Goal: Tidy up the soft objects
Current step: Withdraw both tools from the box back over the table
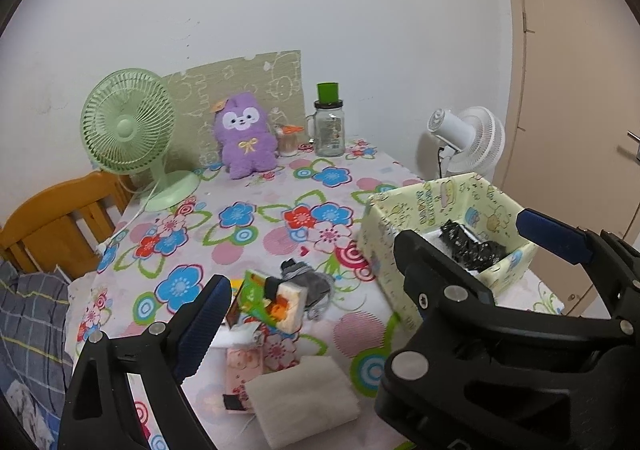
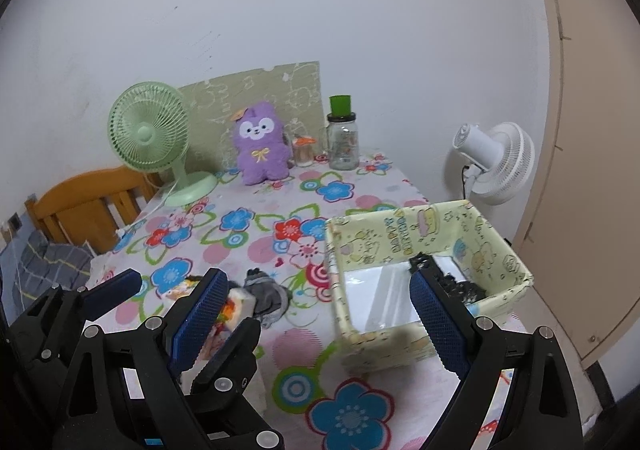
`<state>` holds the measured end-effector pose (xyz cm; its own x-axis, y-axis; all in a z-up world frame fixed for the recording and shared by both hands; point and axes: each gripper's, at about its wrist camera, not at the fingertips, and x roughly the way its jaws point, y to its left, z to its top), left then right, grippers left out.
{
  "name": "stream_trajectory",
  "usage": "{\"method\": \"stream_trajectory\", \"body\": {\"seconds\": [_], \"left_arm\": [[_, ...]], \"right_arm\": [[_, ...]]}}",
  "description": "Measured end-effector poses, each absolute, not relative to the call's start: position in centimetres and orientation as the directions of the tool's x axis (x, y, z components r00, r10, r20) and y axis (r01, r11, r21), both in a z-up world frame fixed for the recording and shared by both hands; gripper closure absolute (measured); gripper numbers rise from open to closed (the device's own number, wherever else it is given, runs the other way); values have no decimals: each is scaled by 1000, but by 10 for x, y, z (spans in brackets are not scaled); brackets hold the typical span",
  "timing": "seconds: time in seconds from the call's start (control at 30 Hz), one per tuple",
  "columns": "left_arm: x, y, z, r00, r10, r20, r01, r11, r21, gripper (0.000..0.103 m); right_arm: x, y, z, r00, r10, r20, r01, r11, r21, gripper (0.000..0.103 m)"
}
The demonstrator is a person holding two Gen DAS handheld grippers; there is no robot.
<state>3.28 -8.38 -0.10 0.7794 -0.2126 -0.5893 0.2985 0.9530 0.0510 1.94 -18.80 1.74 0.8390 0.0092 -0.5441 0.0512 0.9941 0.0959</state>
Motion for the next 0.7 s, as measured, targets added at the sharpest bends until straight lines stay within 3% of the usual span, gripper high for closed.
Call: {"method": "stream_trajectory", "body": {"seconds": [0.7], "left_arm": [[29, -29, -33, 769, -173, -616, 252, 967, 43, 4]], "right_arm": [[21, -132, -15, 812, 69, -579, -28, 996, 81, 9]]}}
